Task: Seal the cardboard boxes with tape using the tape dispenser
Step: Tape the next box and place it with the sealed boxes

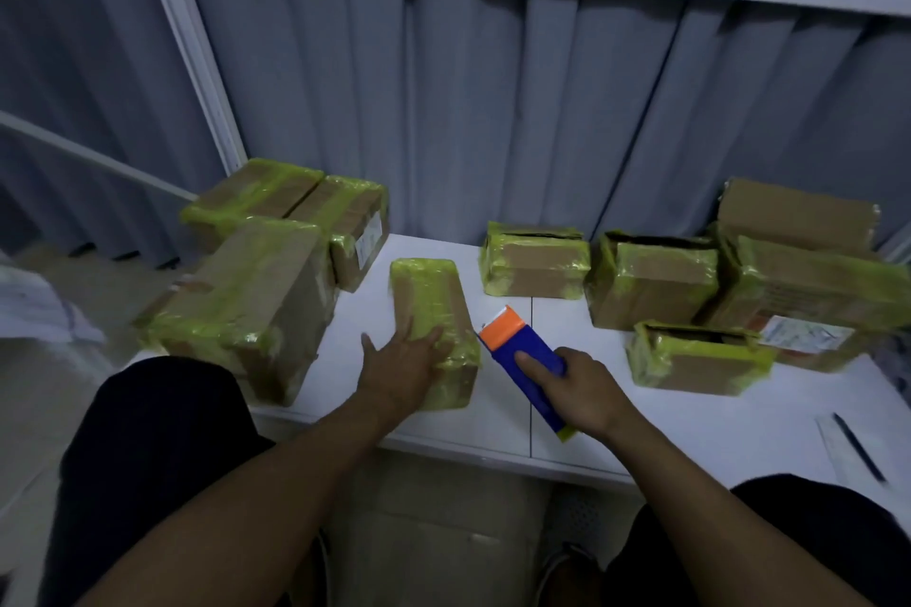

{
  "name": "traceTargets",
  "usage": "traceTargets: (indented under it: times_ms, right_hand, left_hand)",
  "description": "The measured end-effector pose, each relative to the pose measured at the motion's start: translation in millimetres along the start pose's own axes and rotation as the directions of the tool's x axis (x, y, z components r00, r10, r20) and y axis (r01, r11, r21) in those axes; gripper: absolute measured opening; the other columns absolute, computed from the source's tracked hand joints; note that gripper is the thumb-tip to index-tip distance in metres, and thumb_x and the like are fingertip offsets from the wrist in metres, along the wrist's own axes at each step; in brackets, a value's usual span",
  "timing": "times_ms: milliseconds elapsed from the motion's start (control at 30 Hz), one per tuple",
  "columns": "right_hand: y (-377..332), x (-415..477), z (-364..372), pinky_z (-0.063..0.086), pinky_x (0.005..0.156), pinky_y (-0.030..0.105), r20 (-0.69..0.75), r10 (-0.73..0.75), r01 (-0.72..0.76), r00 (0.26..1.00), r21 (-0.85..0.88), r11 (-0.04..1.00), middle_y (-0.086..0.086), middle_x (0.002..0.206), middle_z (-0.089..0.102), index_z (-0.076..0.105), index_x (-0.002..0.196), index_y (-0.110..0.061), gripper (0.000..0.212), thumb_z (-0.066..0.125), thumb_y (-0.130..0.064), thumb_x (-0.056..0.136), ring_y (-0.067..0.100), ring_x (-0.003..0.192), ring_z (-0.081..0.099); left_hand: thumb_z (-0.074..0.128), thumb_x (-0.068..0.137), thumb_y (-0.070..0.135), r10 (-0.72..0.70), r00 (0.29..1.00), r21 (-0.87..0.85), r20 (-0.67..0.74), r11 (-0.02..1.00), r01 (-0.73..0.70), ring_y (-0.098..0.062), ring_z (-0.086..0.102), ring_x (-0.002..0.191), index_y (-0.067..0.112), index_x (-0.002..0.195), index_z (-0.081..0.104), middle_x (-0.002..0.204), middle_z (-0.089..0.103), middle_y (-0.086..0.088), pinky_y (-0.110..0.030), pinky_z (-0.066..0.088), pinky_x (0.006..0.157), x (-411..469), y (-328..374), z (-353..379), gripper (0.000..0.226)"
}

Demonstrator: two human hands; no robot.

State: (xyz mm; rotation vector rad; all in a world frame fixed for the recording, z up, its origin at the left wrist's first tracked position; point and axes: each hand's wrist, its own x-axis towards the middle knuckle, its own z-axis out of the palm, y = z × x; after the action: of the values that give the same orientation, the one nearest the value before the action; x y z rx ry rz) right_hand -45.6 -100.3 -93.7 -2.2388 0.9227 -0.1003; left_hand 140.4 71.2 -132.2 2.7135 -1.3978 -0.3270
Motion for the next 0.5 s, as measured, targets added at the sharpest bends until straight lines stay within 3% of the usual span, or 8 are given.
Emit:
traceTargets:
  times_ms: [67,100,167,233,267,367,500]
  right_hand:
    - [0,-7,-3,0.038,0.06,0.025,0.031,-0.044,0.044,0.999,0.017,0.999,-0.002,0.072,0.061,0.054,0.078,-0.018,0.048,0.055,-0.063,0.096,0.012,0.061,0.057]
    - [-1,-10,-5,0.039,0.06,0.025,0.043,-0.072,0.07,0.996,0.025,0.997,-0.002,0.071,0.061,0.054,0.078,-0.019,0.047,0.056,-0.062,0.096,0.012,0.06,0.056]
    - [-4,-16,-8,0.041,0.061,0.025,0.044,-0.124,0.121,0.991,0.049,0.991,-0.002,0.072,0.062,0.056,0.08,-0.018,0.045,0.057,-0.061,0.095,0.01,0.058,0.056]
    - [-9,-23,-9,0.041,0.061,0.023,0.052,-0.159,0.155,0.986,0.086,0.984,-0.004,0.069,0.061,0.057,0.081,-0.018,0.044,0.058,-0.059,0.096,0.006,0.055,0.053]
    - [-11,-26,-8,0.039,0.059,0.022,0.06,-0.177,0.17,0.982,0.102,0.98,-0.007,0.067,0.06,0.056,0.081,-0.018,0.043,0.058,-0.058,0.096,0.004,0.053,0.051]
    - [-16,-34,-7,0.036,0.056,0.016,0.1,-0.231,0.218,0.968,0.13,0.967,-0.015,0.063,0.058,0.056,0.081,-0.02,0.04,0.058,-0.056,0.097,0.003,0.053,0.05]
    - [-19,-38,-7,0.041,0.062,0.022,0.16,-0.304,0.274,0.939,0.187,0.943,-0.008,0.072,0.063,0.059,0.084,-0.022,0.034,0.061,-0.053,0.097,0.013,0.062,0.057]
  left_hand:
    - [0.048,0.101,0.044,0.054,0.998,0.153,0.037,0.987,-0.059,-0.026,-0.007,0.153,0.035,0.157,0.005,0.166,-0.005,0.006,-0.068,0.003,0.115,1,-4,-20,0.072]
    - [0.049,0.101,0.038,0.083,0.996,0.14,0.02,0.986,-0.085,-0.025,-0.002,0.153,0.035,0.157,0.007,0.166,-0.003,0.006,-0.063,0.01,0.117,-1,-9,-29,0.07]
    - [0.05,0.1,0.033,0.012,0.994,-0.19,-0.112,0.981,-0.033,-0.025,0.031,0.146,0.033,0.154,0.029,0.161,0.028,0.002,-0.048,0.034,0.114,-4,-19,-44,0.058]
    - [0.06,0.094,0.036,-0.138,0.969,-0.611,-0.204,0.792,-0.015,-0.017,0.059,0.122,0.026,0.136,0.059,0.137,0.061,0.002,-0.037,0.047,0.104,-12,-18,-59,0.043]
    - [0.065,0.093,0.035,-0.168,0.965,-0.722,-0.202,0.692,-0.03,-0.011,0.065,0.11,0.022,0.126,0.068,0.126,0.068,0.005,-0.033,0.05,0.099,-19,-12,-66,0.035]
    - [0.065,0.095,0.034,-0.186,0.978,-0.894,-0.095,0.448,-0.002,-0.003,0.068,0.082,0.024,0.106,0.077,0.102,0.075,0.014,-0.025,0.054,0.08,-44,5,-70,0.019]
    - [0.068,0.093,0.033,-0.147,0.987,-0.955,-0.062,0.296,-0.016,0.004,0.067,0.085,0.025,0.109,0.077,0.1,0.075,0.014,-0.015,0.051,0.072,-65,8,-68,0.021]
